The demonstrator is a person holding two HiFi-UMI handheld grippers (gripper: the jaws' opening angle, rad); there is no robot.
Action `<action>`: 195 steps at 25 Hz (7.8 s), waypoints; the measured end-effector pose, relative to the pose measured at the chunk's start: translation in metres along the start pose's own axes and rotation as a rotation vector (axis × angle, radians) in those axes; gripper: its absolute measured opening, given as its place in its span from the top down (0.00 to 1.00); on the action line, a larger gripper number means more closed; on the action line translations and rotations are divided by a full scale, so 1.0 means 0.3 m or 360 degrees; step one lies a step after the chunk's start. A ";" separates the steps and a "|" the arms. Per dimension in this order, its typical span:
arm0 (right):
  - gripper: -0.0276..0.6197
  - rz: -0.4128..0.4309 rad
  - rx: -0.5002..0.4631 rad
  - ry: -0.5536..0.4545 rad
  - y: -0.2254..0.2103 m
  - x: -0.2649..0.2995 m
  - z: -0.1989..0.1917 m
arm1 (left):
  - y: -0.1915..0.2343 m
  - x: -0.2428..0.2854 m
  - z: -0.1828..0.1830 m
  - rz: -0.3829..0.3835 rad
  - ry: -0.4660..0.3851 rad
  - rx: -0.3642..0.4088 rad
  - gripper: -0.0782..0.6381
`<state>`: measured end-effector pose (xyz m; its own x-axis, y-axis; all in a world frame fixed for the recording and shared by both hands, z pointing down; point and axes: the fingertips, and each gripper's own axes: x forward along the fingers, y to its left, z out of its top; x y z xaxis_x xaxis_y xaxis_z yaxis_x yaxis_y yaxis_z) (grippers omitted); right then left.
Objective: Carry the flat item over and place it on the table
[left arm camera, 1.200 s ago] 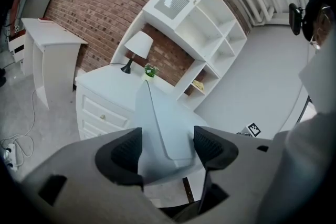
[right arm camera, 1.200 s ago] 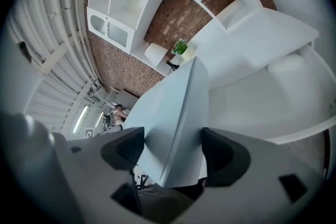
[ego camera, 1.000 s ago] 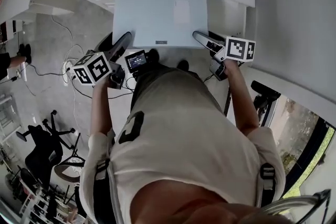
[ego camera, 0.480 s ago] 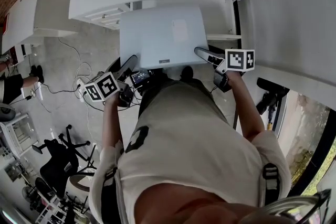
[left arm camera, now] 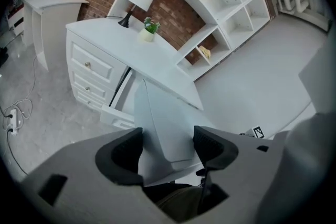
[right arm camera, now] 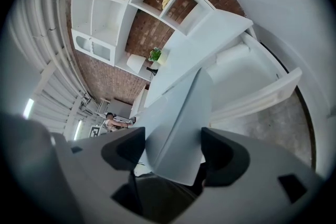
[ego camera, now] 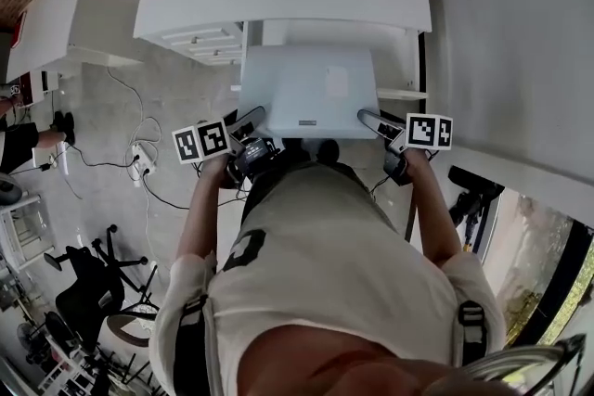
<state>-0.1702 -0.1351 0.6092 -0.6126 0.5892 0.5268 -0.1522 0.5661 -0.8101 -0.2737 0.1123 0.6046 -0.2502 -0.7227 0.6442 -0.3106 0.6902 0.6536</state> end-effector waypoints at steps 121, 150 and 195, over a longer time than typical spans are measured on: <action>0.94 0.0109 -0.0215 -0.0112 0.176 0.343 0.427 | -0.039 0.083 0.431 -0.0146 -0.0389 0.0291 0.86; 0.94 0.0524 -0.0643 -0.0158 0.755 0.311 -0.007 | -0.186 -0.065 0.188 -0.0487 -0.0147 0.0778 0.86; 0.94 0.0759 -0.0532 -0.0047 0.613 -0.070 -0.315 | -0.456 -0.140 -0.164 -0.0272 -0.0158 0.0908 0.86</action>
<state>-0.1119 0.0111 0.4735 -0.5753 0.8102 0.1122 0.3963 0.3962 -0.8283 -0.1755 0.0502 0.5078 -0.2290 -0.8406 0.4908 -0.7902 0.4550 0.4105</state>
